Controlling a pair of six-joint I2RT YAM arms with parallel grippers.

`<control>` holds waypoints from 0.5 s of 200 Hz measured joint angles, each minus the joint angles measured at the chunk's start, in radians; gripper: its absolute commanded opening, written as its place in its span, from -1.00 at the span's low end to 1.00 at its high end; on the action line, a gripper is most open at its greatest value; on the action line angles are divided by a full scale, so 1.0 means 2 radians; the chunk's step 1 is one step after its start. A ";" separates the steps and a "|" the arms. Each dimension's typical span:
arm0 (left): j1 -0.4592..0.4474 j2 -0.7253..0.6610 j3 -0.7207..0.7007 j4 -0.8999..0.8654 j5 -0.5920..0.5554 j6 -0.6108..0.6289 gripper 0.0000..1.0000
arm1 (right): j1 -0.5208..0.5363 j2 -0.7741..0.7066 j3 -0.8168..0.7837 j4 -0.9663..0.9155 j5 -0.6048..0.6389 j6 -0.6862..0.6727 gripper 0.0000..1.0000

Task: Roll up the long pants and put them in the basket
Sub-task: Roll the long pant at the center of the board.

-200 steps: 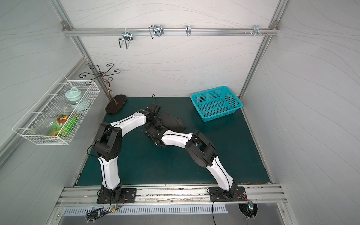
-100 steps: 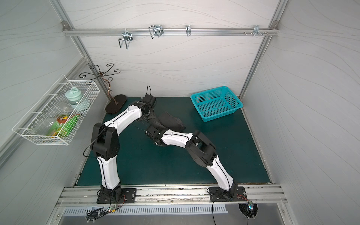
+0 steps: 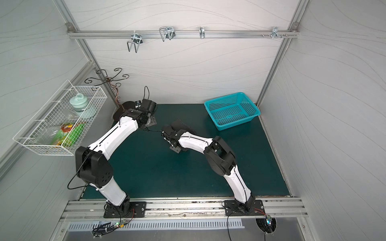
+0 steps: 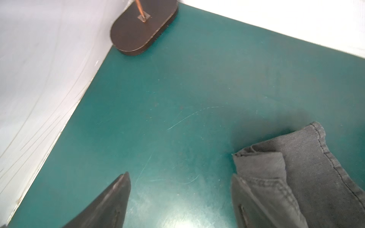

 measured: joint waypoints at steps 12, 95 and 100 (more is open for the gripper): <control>0.000 -0.010 -0.015 -0.003 -0.001 -0.004 0.69 | -0.006 -0.001 0.002 -0.002 -0.015 0.002 -0.86; 0.000 -0.015 -0.044 -0.019 -0.002 -0.019 0.69 | -0.070 0.020 0.052 -0.040 -0.195 0.044 -0.82; 0.000 -0.015 -0.044 -0.019 -0.002 -0.019 0.69 | -0.074 0.021 0.053 -0.041 -0.208 0.046 -0.82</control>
